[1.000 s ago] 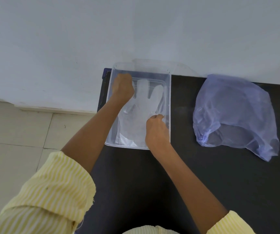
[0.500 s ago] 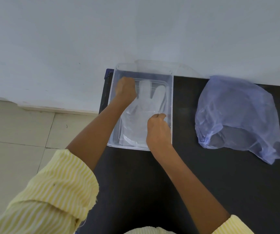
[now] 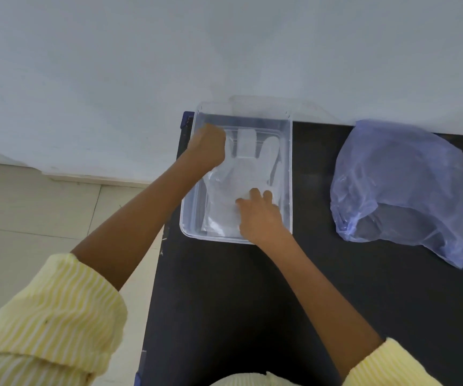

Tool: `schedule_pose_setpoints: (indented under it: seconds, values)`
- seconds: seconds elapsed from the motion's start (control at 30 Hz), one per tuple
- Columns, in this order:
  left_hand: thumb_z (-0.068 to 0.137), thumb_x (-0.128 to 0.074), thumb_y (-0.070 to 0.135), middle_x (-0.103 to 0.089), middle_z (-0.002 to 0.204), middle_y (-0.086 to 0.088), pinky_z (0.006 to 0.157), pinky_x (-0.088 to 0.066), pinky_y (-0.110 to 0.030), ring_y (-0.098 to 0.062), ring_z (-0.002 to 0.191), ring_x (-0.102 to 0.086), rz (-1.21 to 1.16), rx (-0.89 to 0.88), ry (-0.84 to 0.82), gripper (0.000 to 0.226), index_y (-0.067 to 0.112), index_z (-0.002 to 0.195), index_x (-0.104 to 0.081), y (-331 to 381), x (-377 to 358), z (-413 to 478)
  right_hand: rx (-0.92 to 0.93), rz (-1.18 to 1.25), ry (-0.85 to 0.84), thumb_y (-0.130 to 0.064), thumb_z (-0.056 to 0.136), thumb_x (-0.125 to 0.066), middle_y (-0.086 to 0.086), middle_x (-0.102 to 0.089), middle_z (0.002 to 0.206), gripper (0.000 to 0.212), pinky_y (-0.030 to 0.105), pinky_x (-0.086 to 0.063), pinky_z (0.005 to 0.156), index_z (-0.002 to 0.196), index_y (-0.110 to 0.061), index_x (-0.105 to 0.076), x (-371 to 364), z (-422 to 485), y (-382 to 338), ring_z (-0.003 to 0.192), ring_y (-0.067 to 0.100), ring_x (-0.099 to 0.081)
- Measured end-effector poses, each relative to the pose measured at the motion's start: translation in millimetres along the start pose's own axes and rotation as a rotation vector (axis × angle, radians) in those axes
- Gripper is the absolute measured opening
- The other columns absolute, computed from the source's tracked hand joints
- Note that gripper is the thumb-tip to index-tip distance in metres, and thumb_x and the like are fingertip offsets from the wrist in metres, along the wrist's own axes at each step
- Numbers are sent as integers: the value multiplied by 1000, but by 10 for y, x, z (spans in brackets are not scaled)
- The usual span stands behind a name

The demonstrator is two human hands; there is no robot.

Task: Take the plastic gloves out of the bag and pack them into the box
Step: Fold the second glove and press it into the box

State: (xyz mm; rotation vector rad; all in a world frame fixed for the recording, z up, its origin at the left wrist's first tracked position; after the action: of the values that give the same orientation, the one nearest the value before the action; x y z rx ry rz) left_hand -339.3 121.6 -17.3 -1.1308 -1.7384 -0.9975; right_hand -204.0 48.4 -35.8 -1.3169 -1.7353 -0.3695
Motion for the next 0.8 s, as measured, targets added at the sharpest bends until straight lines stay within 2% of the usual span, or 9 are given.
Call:
schedule_pose_setpoints:
  seconds: [0.27, 0.37, 0.43, 0.5, 0.57, 0.63, 0.67, 0.73, 0.8]
  values:
    - [97, -39, 8, -64, 118, -12, 100, -42, -27, -24, 111, -61, -90, 89, -102, 26, 1, 113, -58, 40, -244, -133, -30, 82, -77, -22, 90, -56, 10, -14, 149, 50, 44, -42, 102, 137, -18, -39, -147, 88, 60, 133, 36, -20]
    - [94, -39, 5, -68, 98, -6, 77, -45, -21, -20, 95, -65, -126, 120, -97, 24, 5, 99, -62, 62, -183, -97, -33, 94, -92, -23, 90, -56, 10, -12, 150, 50, 43, -40, 103, 137, -18, -39, -151, 104, 57, 135, 37, -18]
    - [90, -45, 0, -58, 69, -3, 57, -42, -22, -18, 68, -59, -190, 129, -97, 17, 6, 78, -56, 56, -128, -52, -36, 99, -98, -24, 90, -56, 10, -12, 150, 51, 44, -39, 106, 137, -20, -39, -152, 111, 46, 135, 36, -17]
    - [88, -51, -1, -49, 61, -4, 55, -43, -20, -13, 52, -49, -199, 127, -127, 22, 6, 67, -48, 54, -96, -31, -31, 103, -99, -24, 90, -56, 9, -13, 150, 50, 46, -38, 108, 137, -20, -39, -156, 110, 33, 135, 35, -18]
    - [87, -52, -3, -60, 74, -9, 58, -47, -21, -19, 63, -60, -200, 159, -104, 6, -1, 82, -55, 37, -79, -40, -19, 105, -108, -25, 90, -55, 8, -16, 150, 50, 45, -38, 108, 137, -20, -40, -158, 111, 28, 135, 34, -19]
    - [87, -52, -5, -60, 110, -20, 74, -51, -31, -32, 96, -64, -116, 163, 30, 36, -6, 122, -46, 67, -36, -57, -10, 105, -133, -27, 90, -55, 7, -17, 151, 52, 46, -36, 109, 139, -21, -39, -157, 117, 38, 136, 33, -19]
    - [87, -54, -5, -53, 123, -22, 78, -51, -33, -33, 104, -62, -25, 143, 103, 46, -5, 130, -39, 102, -26, -60, -6, 103, -149, -28, 90, -54, 7, -17, 151, 53, 46, -36, 110, 140, -21, -38, -156, 121, 45, 137, 33, -19]
    - [84, -59, -6, -42, 133, -22, 77, -52, -31, -29, 104, -60, 158, 86, 226, 53, -4, 132, -36, 207, 17, -120, 2, 103, -176, -31, 91, -54, 6, -17, 152, 54, 45, -35, 109, 141, -20, -36, -148, 122, 63, 137, 33, -19]
    - [81, -62, -7, -38, 134, -21, 82, -52, -31, -29, 110, -55, 163, 47, 221, 55, -3, 131, -39, 295, -65, -183, 7, 116, -186, -30, 91, -52, 8, -22, 149, 55, 44, -35, 107, 142, -19, -35, -129, 109, 78, 135, 33, -23]
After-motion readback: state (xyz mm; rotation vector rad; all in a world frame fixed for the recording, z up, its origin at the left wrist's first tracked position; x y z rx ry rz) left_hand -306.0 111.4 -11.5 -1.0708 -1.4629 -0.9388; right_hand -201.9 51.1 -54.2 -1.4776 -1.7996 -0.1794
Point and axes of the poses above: each hand's wrist, its own z-axis towards the middle knuckle, its own x-axis out of the back of the hand, y = z × x, the point moved 3 cm from there along z, towards the middle knuckle
